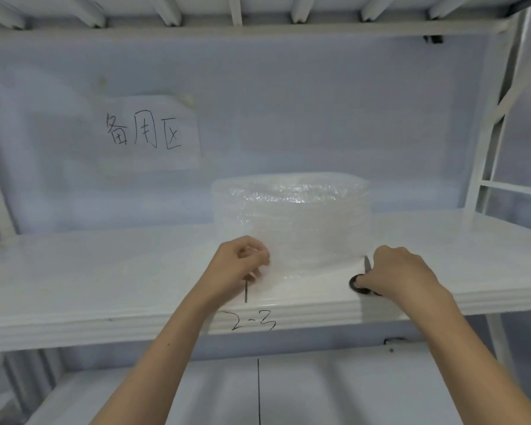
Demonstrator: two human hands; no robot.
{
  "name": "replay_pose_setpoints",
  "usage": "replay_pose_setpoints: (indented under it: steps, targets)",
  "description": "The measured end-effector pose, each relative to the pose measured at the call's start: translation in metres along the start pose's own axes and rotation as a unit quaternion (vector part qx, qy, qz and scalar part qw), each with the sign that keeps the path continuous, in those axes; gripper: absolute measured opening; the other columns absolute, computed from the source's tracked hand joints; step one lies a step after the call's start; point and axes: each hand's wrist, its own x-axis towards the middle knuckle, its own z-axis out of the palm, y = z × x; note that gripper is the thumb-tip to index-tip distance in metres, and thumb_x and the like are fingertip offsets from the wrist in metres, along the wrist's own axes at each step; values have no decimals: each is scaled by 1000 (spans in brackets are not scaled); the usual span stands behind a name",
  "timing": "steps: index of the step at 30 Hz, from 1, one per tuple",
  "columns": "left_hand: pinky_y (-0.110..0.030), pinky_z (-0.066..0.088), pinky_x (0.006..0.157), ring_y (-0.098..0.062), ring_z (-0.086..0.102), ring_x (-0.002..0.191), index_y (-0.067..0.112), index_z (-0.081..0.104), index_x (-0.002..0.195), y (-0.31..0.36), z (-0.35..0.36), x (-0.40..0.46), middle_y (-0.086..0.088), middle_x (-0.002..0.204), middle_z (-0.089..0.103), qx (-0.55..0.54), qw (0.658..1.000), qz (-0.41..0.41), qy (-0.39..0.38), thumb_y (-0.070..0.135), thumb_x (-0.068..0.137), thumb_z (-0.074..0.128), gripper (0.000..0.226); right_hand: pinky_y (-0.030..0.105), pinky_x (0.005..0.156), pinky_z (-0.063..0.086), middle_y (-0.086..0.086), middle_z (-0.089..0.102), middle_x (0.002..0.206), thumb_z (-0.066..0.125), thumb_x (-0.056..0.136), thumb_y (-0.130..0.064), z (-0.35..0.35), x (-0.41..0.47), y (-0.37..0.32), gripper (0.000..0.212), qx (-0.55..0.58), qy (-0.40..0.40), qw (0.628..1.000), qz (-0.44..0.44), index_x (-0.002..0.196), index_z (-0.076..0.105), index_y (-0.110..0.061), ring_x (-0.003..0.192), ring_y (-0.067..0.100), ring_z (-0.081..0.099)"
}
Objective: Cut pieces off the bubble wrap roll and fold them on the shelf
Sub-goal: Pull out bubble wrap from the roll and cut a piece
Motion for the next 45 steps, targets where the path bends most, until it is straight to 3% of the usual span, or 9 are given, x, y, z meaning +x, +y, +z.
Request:
replay_pose_setpoints:
  steps: [6, 10, 14, 16, 19, 21, 24, 31, 45]
  targets:
    - [-31, 45, 60, -17, 57, 61, 17, 67, 85, 4, 3, -4, -8, 81, 71, 30, 999, 4, -23, 28, 84, 70, 11, 24, 48, 35, 3, 52, 64, 65, 74, -26, -15, -14, 11, 29, -2, -10, 1000, 11, 64, 43, -10, 53, 20, 50]
    - [-27, 46, 61, -16, 58, 63, 14, 67, 96, 1, 5, -6, -11, 86, 74, 54, 998, -11, -11, 27, 86, 69, 17, 26, 51, 39, 12, 53, 45, 69, 78, -30, -21, -32, 39, 47, 200, -7, 980, 17, 50, 43, -3, 35, 16, 52]
    - [-21, 47, 59, -13, 60, 64, 15, 69, 100, -4, 6, -9, -7, 83, 73, 124, 992, -17, -27, 17, 86, 67, 14, 33, 72, 60, 33, 69, 78, 67, 86, -9, 4, -66, 49, 31, 550, -123, 826, -2, 67, 69, 15, 67, 25, 65]
    - [-24, 50, 67, -13, 61, 68, 14, 71, 94, -5, 6, -10, -6, 87, 77, 91, 995, -18, -25, 14, 87, 66, 9, 29, 70, 62, 27, 68, 81, 74, 77, -8, 23, -79, 40, 19, 624, -201, 755, -16, 67, 74, 8, 72, 24, 66]
    - [-17, 50, 62, -10, 60, 65, 11, 71, 92, -2, 8, -10, -4, 85, 77, 57, 998, -19, -33, 13, 90, 64, 7, 31, 62, 60, 21, 68, 77, 96, 41, -21, 50, -88, 23, 43, 684, -315, 658, -16, 67, 74, 5, 63, 21, 68]
    - [-14, 49, 57, -9, 59, 62, 7, 70, 94, 0, 10, -10, -6, 84, 77, 50, 998, -28, -27, 13, 90, 64, 9, 33, 58, 60, 18, 66, 75, 91, 55, -23, 61, -92, 7, 32, 692, -344, 635, -9, 63, 72, 0, 57, 21, 64]
    - [-16, 50, 58, -8, 58, 59, 4, 69, 96, 2, 12, -9, -11, 85, 77, 41, 998, -41, -15, 15, 90, 65, 12, 31, 53, 58, 17, 64, 72, 70, 71, -16, 73, -93, -10, 17, 714, -335, 614, 15, 63, 65, -2, 51, 21, 59]
    - [-19, 29, 37, -14, 39, 38, -2, 67, 91, 3, 15, -10, -10, 65, 67, 89, 995, -45, -7, 15, 90, 58, 19, 28, 56, 56, 14, 60, 72, 74, 74, -10, 94, -93, -10, 16, 717, -333, 612, -3, 79, 67, 3, 57, 19, 59]
    - [-16, 25, 37, -6, 30, 33, 0, 71, 81, 19, 4, -34, 9, 43, 61, 94, 994, -56, 4, 22, 92, 65, 25, 34, 57, 48, 5, 57, 71, 65, 63, -60, 98, -89, -9, 51, 630, -430, 643, -74, 65, 52, -10, 60, 21, 53]
